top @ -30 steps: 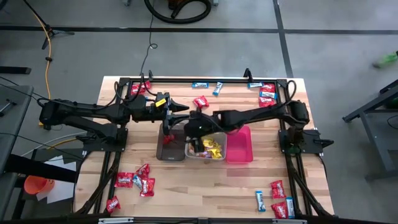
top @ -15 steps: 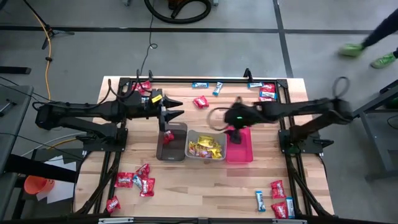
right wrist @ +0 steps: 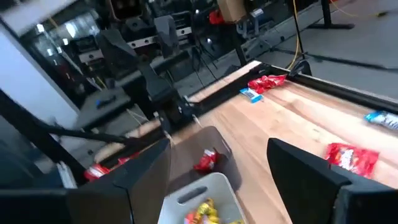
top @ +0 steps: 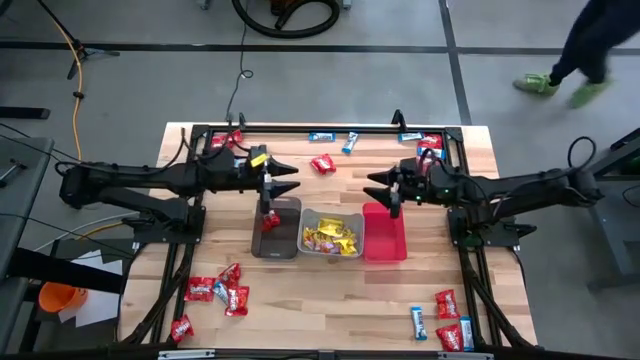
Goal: Sort candy
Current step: Put the red candy into the black bin
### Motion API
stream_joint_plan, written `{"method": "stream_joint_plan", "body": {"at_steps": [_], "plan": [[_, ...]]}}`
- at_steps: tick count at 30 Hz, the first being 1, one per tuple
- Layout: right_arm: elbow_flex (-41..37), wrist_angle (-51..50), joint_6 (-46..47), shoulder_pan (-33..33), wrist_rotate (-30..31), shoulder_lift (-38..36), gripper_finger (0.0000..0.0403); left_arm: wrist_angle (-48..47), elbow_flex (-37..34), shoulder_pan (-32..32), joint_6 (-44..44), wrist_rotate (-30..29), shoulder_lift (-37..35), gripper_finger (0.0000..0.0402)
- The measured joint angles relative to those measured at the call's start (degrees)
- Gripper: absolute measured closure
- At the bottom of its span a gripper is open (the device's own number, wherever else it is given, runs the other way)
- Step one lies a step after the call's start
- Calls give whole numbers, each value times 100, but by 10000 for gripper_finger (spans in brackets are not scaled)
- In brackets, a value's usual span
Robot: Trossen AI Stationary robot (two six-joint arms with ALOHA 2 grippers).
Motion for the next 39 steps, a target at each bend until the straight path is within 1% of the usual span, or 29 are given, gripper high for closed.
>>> {"method": "stream_joint_plan", "body": {"at_steps": [4,7,10,14,19,29,31,33,34,36,39], "plan": [[225,51,-479,0,-15,341,142,54,0,-150,140,2,314,213],[421,50,-741,2,-72,592,142,275,-7,-277,185,4,442,213],[624,64,-962,2,-278,800,142,496,-7,-383,368,3,442,213],[821,48,-1218,2,-610,1022,142,477,-7,-438,489,-28,448,213],[967,59,-1910,2,-923,1223,142,473,-7,-440,489,-34,448,213],[992,49,-1918,2,-930,1259,142,462,-7,-433,480,-100,448,213],[992,51,-1918,2,-930,1259,142,450,-7,-437,276,-454,448,213],[992,51,-1918,2,-901,1256,142,453,-4,-377,-281,-1057,503,213],[992,48,-1918,2,-882,1245,142,388,22,-273,-617,-1242,562,213],[992,65,-1918,2,-865,1202,142,-31,180,18,-929,-1255,659,213],[992,104,-1918,-19,-849,1109,142,-661,766,479,-916,-980,1020,213]]}}
